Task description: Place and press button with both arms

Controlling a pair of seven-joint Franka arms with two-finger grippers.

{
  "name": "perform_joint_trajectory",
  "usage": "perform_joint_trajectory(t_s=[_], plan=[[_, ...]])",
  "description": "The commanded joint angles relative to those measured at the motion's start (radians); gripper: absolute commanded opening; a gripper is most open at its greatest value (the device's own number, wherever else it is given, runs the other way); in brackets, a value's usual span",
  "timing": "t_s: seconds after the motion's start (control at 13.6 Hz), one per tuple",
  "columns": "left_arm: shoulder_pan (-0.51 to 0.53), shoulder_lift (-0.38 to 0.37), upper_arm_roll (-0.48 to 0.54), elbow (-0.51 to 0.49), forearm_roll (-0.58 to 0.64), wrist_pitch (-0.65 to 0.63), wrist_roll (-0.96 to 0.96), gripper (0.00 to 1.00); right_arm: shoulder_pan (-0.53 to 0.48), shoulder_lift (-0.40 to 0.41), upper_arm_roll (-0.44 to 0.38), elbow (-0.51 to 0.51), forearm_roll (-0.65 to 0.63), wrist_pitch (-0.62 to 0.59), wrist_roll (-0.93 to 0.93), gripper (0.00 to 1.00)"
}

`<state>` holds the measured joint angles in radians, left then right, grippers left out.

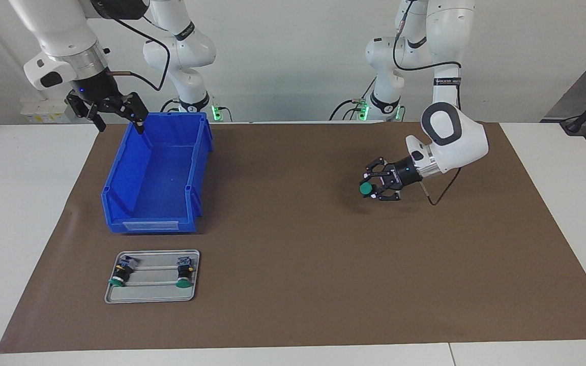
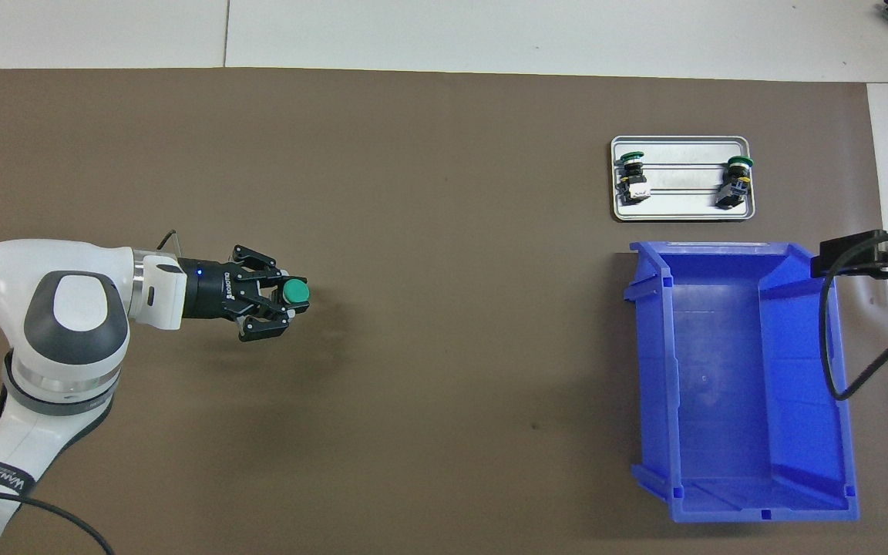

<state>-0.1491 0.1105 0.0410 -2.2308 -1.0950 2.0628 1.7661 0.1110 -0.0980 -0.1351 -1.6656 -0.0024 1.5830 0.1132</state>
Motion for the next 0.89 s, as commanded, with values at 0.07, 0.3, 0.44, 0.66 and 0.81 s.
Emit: perform_joint_trajectory(t_s=[0.07,0.3,0.44,0.66,0.81], plan=[[0.040,-0.063,-0.006,-0.090,-0.075,-0.021,0.087,0.00,0.012,-0.023,-0.014,-0.022,0.011,0.000,-0.020,1.00],[0.043,-0.074,-0.006,-0.109,-0.135,-0.045,0.121,0.00,0.012,-0.025,-0.011,-0.022,0.015,0.000,-0.020,1.00],[0.054,-0.075,-0.006,-0.109,-0.161,-0.052,0.121,0.00,0.010,-0.025,-0.011,-0.022,0.015,0.000,-0.020,1.00],[0.052,-0.081,-0.004,-0.112,-0.195,-0.056,0.119,0.00,0.012,-0.025,-0.011,-0.020,0.015,0.000,-0.020,1.00],[0.056,-0.083,-0.006,-0.109,-0.230,-0.085,0.119,0.00,0.012,-0.025,-0.011,-0.022,0.015,0.000,-0.020,1.00]])
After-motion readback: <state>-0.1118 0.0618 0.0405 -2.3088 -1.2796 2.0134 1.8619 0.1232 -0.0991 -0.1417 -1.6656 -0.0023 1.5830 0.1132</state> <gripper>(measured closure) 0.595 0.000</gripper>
